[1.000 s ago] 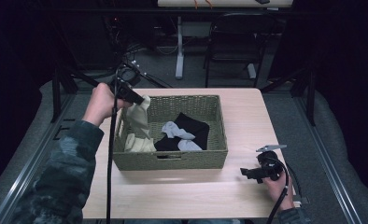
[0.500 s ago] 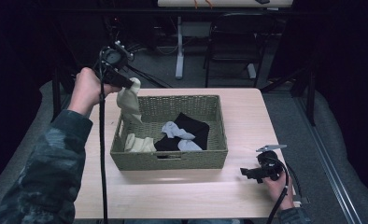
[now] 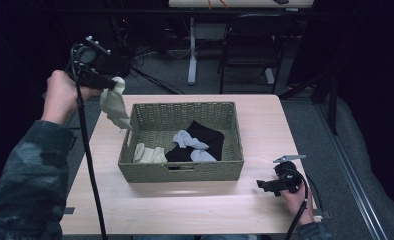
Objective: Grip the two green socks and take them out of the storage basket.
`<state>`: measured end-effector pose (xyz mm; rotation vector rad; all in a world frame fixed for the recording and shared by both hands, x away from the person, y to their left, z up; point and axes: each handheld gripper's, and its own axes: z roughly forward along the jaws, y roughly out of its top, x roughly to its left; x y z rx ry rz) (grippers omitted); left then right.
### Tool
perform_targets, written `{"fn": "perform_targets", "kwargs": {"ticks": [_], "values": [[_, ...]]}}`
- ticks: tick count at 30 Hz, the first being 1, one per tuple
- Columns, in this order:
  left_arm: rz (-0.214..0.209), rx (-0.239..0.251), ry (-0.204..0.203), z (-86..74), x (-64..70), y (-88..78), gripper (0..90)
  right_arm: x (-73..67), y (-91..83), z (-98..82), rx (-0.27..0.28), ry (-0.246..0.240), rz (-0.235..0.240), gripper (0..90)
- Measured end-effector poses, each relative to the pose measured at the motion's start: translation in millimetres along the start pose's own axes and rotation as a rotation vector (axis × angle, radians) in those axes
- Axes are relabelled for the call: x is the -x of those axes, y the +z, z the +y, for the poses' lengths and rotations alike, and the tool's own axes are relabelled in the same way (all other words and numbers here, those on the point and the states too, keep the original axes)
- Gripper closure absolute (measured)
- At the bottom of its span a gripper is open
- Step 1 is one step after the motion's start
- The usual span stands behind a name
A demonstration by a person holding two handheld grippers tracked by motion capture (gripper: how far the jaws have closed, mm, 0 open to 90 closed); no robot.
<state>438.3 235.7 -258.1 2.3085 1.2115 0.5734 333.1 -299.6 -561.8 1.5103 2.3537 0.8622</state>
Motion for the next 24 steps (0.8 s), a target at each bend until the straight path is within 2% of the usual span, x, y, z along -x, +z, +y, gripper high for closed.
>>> {"fn": "perform_targets", "kwargs": {"ticks": [5, 9, 16, 24], "values": [[0.028, 0.003, -0.037, -14.8, -15.0, -6.8, 85.3, 0.2, -0.6, -0.8, 0.0, 0.005, -0.003, 7.4], [0.042, -0.023, -0.061, -30.6, -26.5, -3.0, 85.3, 0.0, -0.4, -0.5, -0.004, -0.001, 0.0, 7.4], [0.056, -0.06, -0.105, -52.0, -40.3, 13.7, 85.3, 0.2, -0.5, -1.2, -0.002, 0.003, -0.006, 7.4], [0.041, -0.107, -0.134, -71.6, -47.8, 37.2, 85.3, 1.2, -0.6, -2.8, -0.004, 0.005, -0.013, 7.4]]}}
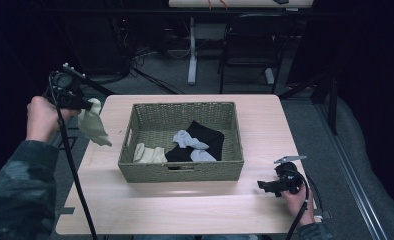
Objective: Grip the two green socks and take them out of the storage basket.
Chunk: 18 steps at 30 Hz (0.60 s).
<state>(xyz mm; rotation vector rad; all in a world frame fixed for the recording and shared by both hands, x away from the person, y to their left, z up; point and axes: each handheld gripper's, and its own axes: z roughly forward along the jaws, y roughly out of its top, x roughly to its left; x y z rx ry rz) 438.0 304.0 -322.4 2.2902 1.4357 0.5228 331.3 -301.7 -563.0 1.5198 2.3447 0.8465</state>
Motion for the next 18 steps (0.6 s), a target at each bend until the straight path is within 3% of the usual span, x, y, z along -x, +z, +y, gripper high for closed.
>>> {"fn": "perform_targets", "kwargs": {"ticks": [18], "values": [[-0.076, -0.118, -0.088, -44.4, -2.9, 89.1, 85.1, -1.4, 0.0, 0.2, -0.004, 0.002, 0.0, 7.4]]}}
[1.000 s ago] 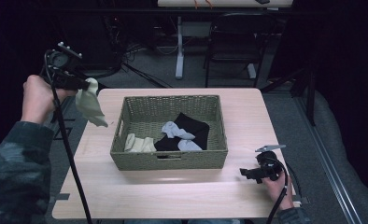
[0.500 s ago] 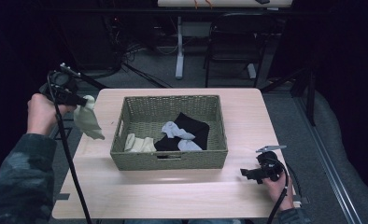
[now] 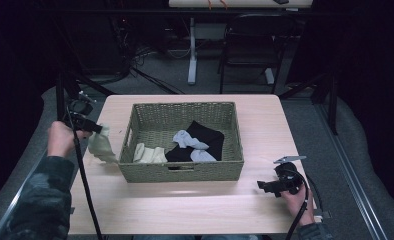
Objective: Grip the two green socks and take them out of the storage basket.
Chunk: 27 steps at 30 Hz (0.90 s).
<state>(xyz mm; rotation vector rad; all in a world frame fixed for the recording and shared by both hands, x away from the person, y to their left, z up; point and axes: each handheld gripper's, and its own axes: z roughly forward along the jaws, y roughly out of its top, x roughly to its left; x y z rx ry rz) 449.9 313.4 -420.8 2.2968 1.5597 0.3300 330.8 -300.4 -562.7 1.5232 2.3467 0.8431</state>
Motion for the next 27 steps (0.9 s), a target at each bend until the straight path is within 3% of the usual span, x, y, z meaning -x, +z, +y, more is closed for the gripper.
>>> {"fn": "perform_targets", "kwargs": {"ticks": [6, 10, 13, 18, 19, 20, 22, 23, 27], "values": [[-0.01, -0.009, -0.035, -12.3, -1.4, 24.1, 84.9, -0.1, 0.5, 0.0, 0.004, 0.004, 0.007, 7.4], [-0.034, -0.053, -0.061, -22.9, -2.6, 48.1, 83.2, -0.3, 0.7, 0.1, 0.0, 0.003, 0.002, 7.4], [-0.06, -0.079, -0.074, -26.8, -2.8, 56.5, 72.0, -0.2, 0.6, 0.0, 0.0, 0.004, 0.001, 7.4], [-0.058, -0.052, -0.086, -26.8, -1.7, 48.4, 48.0, 0.2, 0.4, 0.1, -0.002, 0.001, 0.007, 7.4], [-0.047, -0.042, -0.084, -25.8, -1.1, 43.9, 48.0, 0.2, 0.4, 0.1, -0.002, 0.001, 0.007, 7.4], [-0.035, -0.014, -0.084, -22.3, 0.4, 32.5, 39.2, -0.2, 0.7, 0.1, 0.001, 0.003, 0.002, 7.4], [-0.038, 0.0, -0.081, -19.9, 1.4, 26.1, 33.7, -0.3, 0.8, 0.2, 0.001, 0.003, 0.004, 7.4], [-0.031, 0.024, -0.068, -14.1, 5.6, 12.8, 31.3, -0.2, 0.7, 0.3, -0.002, 0.0, 0.007, 7.4], [-0.025, 0.072, -0.037, -1.7, 15.7, -13.8, 20.8, -0.8, 0.7, 0.4, -0.001, 0.001, 0.007, 7.4]]}}
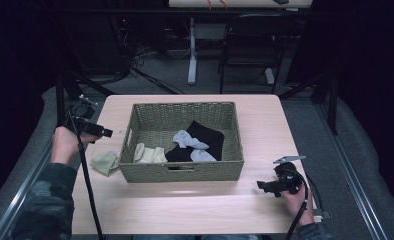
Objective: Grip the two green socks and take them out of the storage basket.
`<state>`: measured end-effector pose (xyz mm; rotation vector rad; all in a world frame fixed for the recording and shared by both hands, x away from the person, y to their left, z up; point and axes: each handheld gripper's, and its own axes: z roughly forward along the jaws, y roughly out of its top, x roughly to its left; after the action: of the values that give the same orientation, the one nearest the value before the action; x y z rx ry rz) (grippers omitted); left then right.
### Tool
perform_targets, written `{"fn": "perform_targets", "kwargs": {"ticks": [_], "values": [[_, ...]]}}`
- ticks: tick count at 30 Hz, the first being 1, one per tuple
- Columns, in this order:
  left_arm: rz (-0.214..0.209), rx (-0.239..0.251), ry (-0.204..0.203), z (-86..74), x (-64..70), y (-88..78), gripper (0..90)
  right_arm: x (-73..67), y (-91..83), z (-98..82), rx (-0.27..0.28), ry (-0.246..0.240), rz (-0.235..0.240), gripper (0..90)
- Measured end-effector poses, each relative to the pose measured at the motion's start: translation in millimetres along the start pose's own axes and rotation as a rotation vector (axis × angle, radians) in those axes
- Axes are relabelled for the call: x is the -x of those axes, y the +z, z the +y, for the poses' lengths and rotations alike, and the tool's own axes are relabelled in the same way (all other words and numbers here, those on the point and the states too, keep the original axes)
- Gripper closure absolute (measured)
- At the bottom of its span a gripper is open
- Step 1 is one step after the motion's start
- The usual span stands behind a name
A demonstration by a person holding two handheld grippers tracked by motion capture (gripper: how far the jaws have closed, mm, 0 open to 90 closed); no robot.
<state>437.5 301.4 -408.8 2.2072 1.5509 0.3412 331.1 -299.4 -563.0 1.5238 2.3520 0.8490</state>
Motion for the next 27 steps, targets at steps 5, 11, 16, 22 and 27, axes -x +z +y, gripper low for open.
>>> {"fn": "perform_targets", "kwargs": {"ticks": [5, 11, 16, 22, 27], "values": [[-0.006, 0.049, 0.036, 15.4, 15.6, -23.9, 12.1, 0.4, 0.1, -0.2, 0.006, -0.002, -0.005, 7.4], [-0.018, 0.081, 0.085, 32.8, 39.5, -35.5, 4.0, 0.3, -0.4, 0.0, 0.003, -0.001, -0.004, 7.4], [-0.033, 0.079, 0.126, 44.4, 59.7, -30.1, 0.5, 0.8, -0.7, 0.0, 0.002, -0.001, -0.002, 7.4], [-0.055, 0.058, 0.155, 54.5, 77.5, -13.3, 0.0, 1.2, -1.0, 0.0, 0.003, -0.002, -0.002, 7.4], [-0.07, 0.029, 0.175, 59.4, 89.0, 3.4, 0.2, 1.4, -1.2, 0.0, 0.006, -0.002, -0.004, 7.4]]}}
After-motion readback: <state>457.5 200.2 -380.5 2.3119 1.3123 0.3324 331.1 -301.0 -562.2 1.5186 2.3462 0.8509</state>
